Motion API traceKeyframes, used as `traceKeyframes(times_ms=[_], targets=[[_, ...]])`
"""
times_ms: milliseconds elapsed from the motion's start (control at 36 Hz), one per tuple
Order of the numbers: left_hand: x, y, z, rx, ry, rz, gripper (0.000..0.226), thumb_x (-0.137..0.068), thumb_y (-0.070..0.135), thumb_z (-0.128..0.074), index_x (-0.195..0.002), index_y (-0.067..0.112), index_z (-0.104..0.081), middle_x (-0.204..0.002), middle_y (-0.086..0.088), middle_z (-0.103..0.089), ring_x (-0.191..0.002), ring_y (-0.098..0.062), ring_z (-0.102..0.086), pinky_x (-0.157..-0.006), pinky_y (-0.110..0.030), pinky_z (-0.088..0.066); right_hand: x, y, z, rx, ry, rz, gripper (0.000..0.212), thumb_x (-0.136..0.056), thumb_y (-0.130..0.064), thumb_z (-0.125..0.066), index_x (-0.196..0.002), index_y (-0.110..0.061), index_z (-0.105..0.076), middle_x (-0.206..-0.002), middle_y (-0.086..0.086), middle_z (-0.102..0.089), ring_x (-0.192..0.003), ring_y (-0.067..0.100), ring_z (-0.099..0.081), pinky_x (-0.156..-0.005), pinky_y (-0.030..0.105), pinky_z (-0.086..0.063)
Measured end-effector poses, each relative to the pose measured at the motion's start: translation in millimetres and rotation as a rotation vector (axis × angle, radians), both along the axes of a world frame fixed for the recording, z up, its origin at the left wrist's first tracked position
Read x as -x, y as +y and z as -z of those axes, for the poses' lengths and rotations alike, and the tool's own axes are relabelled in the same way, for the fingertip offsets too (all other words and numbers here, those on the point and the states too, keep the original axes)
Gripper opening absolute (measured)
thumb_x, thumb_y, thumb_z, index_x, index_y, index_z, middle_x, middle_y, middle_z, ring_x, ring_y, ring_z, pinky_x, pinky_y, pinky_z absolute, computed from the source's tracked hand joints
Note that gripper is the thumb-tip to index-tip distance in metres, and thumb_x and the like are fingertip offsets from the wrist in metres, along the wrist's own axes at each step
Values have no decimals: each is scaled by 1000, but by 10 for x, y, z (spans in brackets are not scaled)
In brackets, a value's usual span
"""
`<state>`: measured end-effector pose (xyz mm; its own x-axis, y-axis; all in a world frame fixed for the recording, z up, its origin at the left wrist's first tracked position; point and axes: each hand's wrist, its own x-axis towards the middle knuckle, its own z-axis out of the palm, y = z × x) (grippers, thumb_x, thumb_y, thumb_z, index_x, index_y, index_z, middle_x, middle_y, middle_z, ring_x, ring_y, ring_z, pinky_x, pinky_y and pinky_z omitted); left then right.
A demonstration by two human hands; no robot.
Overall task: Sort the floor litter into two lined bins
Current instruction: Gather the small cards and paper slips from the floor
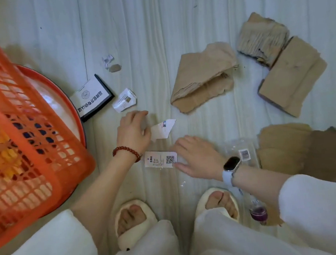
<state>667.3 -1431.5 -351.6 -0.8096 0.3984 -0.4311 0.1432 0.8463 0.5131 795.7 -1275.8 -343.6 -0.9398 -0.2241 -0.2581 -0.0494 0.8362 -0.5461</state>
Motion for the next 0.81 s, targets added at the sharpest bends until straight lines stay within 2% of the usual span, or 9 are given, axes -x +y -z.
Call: traceKeyframes(times_ms=[56,111,250,333,417,500,583,694,806], targets=[[-118,-134,51,9,55,87,48,-73,19,-53,-120,11,-59,-123,-10,-55,-114,-33,-44,-93,-46,-41,-139,-190,107,-149,-11,-220,56,-67,-56,-57,-106,-15,-60,-95,-2,-61,-82,19,-58,-65,29,-45],[-218,-199,65,35,93,157,52,-71,24,-53,-122,16,-56,-127,-4,-52,-116,-24,-36,-92,-43,-37,-210,-325,199,-242,11,-254,69,-56,-60,-69,-107,-15,-60,-95,-3,-61,-80,18,-57,-64,30,-39],[-278,-312,124,38,156,268,50,-74,27,-53,-123,17,-54,-129,-4,-50,-116,-18,-30,-89,-43,-37,-195,-471,333,-264,164,-126,37,-58,-36,-81,-84,-16,-64,-77,-2,-58,-69,19,-56,-61,27,-36],[-218,-347,144,38,182,283,45,-77,28,-46,-119,15,-58,-125,-7,-52,-113,-19,-32,-87,-39,-36,-204,-458,409,-247,217,-123,24,-62,-26,-80,-73,-16,-62,-73,-1,-56,-66,20,-54,-63,27,-24],[-190,-336,174,7,211,263,37,-78,15,-60,-114,16,-60,-122,-7,-54,-112,-20,-36,-85,-34,-30,-210,-428,434,-207,253,-152,17,-68,-24,-75,-72,-15,-61,-74,0,-57,-67,20,-54,-63,28,-24],[-165,-322,180,-39,235,199,34,-78,8,-61,-112,15,-62,-119,-7,-55,-112,-24,-42,-87,-32,-30,-227,-340,454,-119,256,-131,9,-80,-23,-59,-76,-14,-59,-82,2,-60,-74,20,-51,-65,28,-27],[-139,-342,173,-56,256,90,33,-77,3,-62,-109,10,-62,-118,-11,-55,-109,-33,-49,-89,-39,-37,-149,-246,396,-40,198,87,14,-81,-20,-43,-78,-12,-54,-87,7,-60,-79,25,-53,-69,30,-33],[-128,-376,164,-59,282,-4,31,-78,1,-60,-107,7,-63,-117,-15,-55,-110,-36,-49,-89,-42,-38,222,-116,91,198,109,462,20,-85,-18,-39,-81,-3,-51,-89,15,-56,-84,32,-54,-75,34,-39],[-135,-323,152,-72,293,-52,33,-78,-1,-58,-110,6,-61,-119,-17,-54,-114,-37,-47,-92,-43,-37,341,-66,28,169,52,212,19,-88,-21,-45,-84,-5,-54,-113,14,-55,-104,32,-53,-87,36,-43]])
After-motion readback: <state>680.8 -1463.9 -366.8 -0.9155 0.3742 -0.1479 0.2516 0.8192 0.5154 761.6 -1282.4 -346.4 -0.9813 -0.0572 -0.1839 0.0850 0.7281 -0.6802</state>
